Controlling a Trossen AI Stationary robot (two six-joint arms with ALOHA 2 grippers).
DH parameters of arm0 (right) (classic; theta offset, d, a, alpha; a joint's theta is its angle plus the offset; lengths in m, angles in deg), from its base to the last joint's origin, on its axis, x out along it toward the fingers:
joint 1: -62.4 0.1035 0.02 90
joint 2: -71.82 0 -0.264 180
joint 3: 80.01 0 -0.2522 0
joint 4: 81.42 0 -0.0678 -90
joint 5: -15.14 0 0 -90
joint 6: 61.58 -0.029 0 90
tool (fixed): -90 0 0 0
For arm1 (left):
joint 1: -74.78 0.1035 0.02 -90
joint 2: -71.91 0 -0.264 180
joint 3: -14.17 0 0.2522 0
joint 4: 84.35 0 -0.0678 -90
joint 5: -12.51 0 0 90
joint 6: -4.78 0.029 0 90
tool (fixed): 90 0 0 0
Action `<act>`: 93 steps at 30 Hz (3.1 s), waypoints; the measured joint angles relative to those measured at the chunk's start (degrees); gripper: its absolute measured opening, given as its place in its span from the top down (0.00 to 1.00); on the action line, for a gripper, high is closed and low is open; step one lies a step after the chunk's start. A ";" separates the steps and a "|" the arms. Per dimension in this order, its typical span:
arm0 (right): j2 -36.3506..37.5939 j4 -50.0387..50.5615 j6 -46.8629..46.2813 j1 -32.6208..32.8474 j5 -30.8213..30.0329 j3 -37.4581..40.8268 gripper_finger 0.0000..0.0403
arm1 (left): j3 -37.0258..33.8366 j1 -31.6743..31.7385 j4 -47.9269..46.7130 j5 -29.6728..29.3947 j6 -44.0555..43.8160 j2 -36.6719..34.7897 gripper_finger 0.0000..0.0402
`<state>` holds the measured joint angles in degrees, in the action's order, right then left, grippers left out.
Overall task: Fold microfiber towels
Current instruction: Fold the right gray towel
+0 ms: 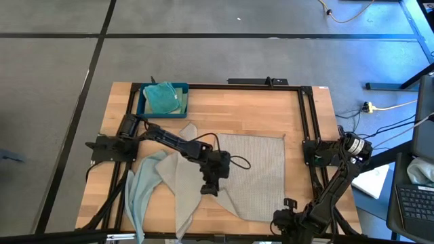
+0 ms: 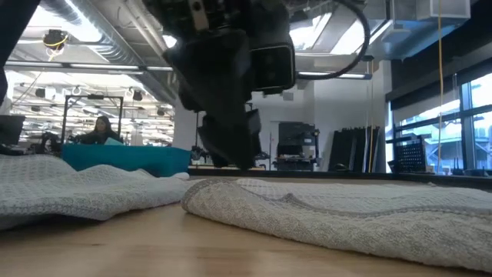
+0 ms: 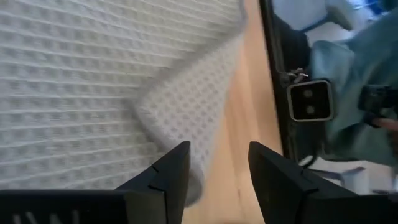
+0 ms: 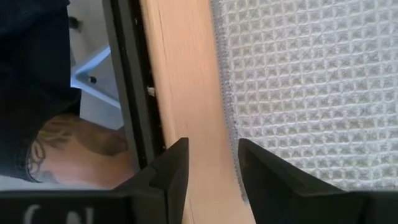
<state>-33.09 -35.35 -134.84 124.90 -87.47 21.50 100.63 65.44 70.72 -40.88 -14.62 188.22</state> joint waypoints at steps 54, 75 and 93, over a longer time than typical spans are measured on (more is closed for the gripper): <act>0.02 2.12 -0.35 1.09 -2.94 0.00 0.65 | 2.15 -3.99 5.41 -7.11 -5.49 4.33 0.62; -2.20 3.60 -0.29 2.34 0.78 0.04 0.65 | 2.17 -8.92 5.67 -20.14 1.79 4.24 0.70; -2.19 3.89 -0.43 4.43 1.19 0.04 0.81 | 2.17 -10.69 4.65 -29.24 9.13 -0.73 1.00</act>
<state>-35.28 -31.46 -135.27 129.34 -86.28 21.54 102.80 54.75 75.37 -70.12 -5.49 187.49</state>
